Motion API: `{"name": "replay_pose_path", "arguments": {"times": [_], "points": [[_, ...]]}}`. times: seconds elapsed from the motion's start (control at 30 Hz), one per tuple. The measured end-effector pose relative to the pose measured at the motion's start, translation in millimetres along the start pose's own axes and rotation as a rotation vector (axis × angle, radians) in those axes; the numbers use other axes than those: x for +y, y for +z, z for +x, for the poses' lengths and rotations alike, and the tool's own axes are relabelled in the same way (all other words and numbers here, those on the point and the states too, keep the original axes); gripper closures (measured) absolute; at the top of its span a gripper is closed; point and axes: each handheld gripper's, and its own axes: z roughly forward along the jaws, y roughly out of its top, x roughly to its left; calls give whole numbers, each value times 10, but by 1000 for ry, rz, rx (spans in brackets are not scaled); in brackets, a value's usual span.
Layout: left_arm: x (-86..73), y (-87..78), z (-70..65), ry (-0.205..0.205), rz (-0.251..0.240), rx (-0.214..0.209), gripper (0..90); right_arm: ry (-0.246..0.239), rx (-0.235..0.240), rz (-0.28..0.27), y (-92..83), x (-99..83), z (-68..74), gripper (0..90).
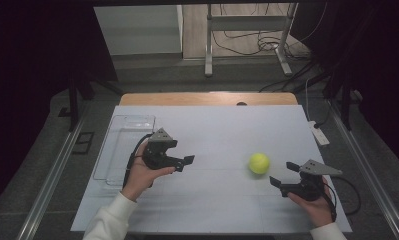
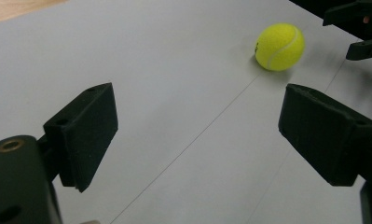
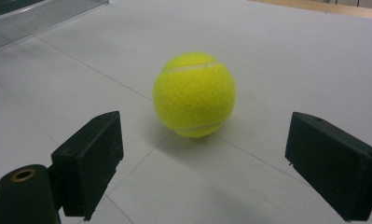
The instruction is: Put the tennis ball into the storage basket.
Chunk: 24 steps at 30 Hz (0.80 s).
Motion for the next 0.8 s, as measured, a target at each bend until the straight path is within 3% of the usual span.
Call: {"name": "replay_pose_path", "arguments": {"times": [0.8], "points": [[128,150,-43,17,12,-26,130,-1,2,3,9,-7,-1,114]]}}
